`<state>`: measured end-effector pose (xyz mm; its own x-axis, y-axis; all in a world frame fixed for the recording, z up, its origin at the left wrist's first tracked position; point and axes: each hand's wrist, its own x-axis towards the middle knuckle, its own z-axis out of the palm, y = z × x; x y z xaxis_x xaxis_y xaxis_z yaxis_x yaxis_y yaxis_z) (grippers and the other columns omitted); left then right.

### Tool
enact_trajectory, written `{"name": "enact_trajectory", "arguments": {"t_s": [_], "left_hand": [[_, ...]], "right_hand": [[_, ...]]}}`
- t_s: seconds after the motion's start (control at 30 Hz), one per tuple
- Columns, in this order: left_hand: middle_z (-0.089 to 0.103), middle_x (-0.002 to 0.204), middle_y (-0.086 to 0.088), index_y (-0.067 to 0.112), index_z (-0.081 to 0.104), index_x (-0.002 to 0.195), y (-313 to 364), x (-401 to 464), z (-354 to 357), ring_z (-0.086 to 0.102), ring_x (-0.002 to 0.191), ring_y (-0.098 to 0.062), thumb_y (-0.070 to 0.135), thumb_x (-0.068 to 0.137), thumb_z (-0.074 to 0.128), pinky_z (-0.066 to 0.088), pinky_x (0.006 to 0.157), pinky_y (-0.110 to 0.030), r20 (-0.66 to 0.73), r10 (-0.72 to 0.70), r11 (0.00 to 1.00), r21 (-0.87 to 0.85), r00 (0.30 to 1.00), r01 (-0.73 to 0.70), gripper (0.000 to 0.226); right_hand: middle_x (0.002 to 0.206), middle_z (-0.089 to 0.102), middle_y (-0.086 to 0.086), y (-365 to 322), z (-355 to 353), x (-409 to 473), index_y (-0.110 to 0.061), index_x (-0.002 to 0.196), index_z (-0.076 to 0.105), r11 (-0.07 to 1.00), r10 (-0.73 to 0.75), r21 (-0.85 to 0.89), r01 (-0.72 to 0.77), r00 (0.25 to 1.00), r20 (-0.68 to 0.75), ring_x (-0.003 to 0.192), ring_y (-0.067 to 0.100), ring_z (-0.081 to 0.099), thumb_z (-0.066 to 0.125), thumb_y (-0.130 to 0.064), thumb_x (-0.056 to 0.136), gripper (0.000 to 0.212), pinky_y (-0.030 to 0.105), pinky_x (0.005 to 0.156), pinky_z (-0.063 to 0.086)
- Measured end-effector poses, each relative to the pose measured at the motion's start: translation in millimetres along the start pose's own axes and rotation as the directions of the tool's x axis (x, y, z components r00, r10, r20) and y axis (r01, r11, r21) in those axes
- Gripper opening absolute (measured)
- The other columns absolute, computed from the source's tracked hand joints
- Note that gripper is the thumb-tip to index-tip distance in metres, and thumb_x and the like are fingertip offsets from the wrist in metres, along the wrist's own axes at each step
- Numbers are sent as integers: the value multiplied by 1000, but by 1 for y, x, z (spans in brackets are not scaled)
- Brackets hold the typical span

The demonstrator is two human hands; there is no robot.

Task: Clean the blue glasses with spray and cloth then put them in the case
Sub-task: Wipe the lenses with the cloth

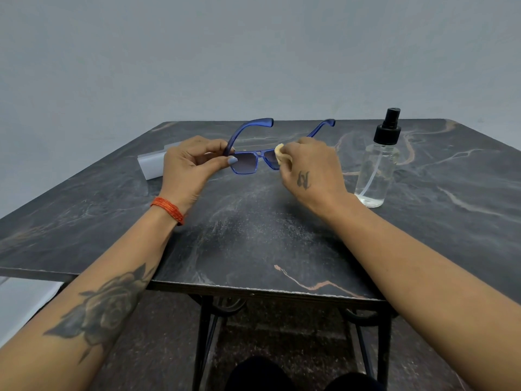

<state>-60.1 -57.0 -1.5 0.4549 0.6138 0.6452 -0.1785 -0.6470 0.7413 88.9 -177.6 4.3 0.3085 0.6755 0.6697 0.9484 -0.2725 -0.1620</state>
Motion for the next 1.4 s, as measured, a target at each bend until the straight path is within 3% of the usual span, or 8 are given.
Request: {"name": "enact_trajectory", "arguments": {"t_s": [0.13,0.3,0.4,0.77,0.93,1.1,1.27,1.4], "left_hand": [[65,86,-3,12,68,97,0,0,1,64,88,-27,5,70,74,54,87,-32,5,12,1000,22,1000,-12,28],[65,84,1,12,68,95,-2,-1,0,64,87,-28,6,70,75,54,87,-39,-7,23,999,46,1000,-22,26],[66,82,5,12,70,93,-4,0,-1,64,87,-29,7,70,76,53,87,-42,-32,23,999,42,999,-21,24],[65,86,-1,12,68,96,-2,1,0,64,88,-29,7,71,75,54,87,-38,-25,23,998,57,999,-21,26],[65,86,0,9,67,100,0,0,1,64,87,-21,5,71,74,54,86,-28,-13,13,999,45,1000,-13,29],[65,85,2,12,66,101,0,-1,2,64,88,-22,5,72,73,54,85,-28,-3,22,998,67,1000,-22,31],[66,86,-2,12,68,98,-3,1,0,65,90,-31,6,71,75,53,88,-39,-29,13,998,56,999,-11,28],[66,92,-20,10,69,95,-3,1,-1,64,90,-35,6,71,75,52,89,-45,-46,18,999,50,999,-16,25]], "right_hand": [[94,66,12,1,2,1,-5,104,59,998,-5,65,6,1000,-10,85,32,58,43,-12,92,21,35,69,39],[91,70,9,-5,2,-1,-6,100,65,971,4,239,-1,1000,-14,84,28,61,52,-8,87,19,38,78,47],[96,72,3,-6,-1,0,-9,98,69,951,47,306,-47,999,7,85,21,64,54,-8,83,22,30,80,48],[79,67,9,-1,2,1,-4,83,65,995,77,57,-76,997,-7,78,28,58,48,-12,83,19,35,69,46],[86,68,18,1,1,1,2,92,64,985,107,139,-105,994,-5,85,33,60,48,-4,85,19,39,74,46],[99,71,6,-2,2,3,-16,110,67,916,182,342,-208,977,106,86,16,61,56,-11,88,26,16,73,41],[74,62,-8,-2,3,4,-16,95,72,893,194,388,-228,973,125,57,1,47,56,-7,81,23,2,52,32],[79,71,4,-4,-1,3,-15,87,74,910,230,329,-254,967,110,71,16,59,51,-5,76,28,20,59,41]]}}
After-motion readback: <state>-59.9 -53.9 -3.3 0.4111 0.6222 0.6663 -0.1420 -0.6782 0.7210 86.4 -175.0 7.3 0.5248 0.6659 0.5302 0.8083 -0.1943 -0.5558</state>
